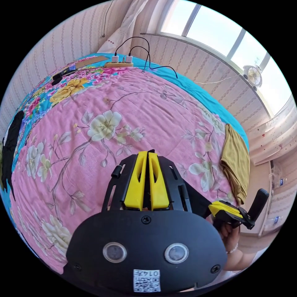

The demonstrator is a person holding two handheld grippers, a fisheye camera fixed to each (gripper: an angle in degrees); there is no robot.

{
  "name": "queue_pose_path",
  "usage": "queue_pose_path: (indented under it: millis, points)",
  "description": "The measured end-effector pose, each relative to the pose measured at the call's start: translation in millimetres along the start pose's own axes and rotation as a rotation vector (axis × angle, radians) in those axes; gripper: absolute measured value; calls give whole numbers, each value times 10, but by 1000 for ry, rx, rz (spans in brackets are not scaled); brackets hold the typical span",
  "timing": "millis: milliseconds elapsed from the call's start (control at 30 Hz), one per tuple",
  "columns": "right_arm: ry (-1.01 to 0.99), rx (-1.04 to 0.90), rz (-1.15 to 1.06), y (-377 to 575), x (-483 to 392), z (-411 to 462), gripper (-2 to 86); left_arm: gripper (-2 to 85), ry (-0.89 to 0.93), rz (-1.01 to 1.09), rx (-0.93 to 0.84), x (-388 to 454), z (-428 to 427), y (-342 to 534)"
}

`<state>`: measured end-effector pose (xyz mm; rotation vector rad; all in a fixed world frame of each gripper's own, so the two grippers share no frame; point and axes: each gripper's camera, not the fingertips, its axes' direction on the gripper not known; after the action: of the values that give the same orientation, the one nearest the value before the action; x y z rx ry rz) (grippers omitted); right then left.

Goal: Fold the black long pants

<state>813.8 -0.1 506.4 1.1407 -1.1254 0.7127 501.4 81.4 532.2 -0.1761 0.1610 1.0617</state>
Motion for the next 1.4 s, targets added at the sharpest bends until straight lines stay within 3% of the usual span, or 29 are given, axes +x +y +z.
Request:
queue_pose_path:
  millis: [233,433,633,733,800,900,967,1033,1200,1267,1400]
  points:
    - [54,-21,29,-10,-33,205,6,-6,-52,58,-40,-18,-266,122]
    - [-69,58,16,57,-63,177,60,-6,-46,55,108,-534,-1534,1046]
    - [102,9,-206,173,-703,159,76,-9,-245,-123,156,-949,-2873,3630]
    - [84,-25,-215,385,-943,185,74,-9,-357,-361,82,-1033,-3382,5046]
    - [74,-124,-239,598,-1216,391,73,-9,-417,-545,66,-1022,-3710,5969]
    - [104,-323,-370,898,-1772,865,75,-8,-472,-675,91,-1002,-3930,6676]
    - [182,-425,-444,1030,-2082,1137,77,-5,-452,-696,125,-1025,-3965,6852]
    - [259,-399,-446,1025,-2235,1221,78,3,-435,-649,154,-1039,-3945,6841]
    - [320,-184,-98,487,-1748,947,95,60,-417,-282,186,-1104,-3772,6120]
    - [380,-153,10,341,-1500,953,119,66,-450,-158,175,-1163,-3666,5826]
    - [309,-170,159,126,-1151,1240,120,85,-373,-37,50,-1448,-3251,5242]
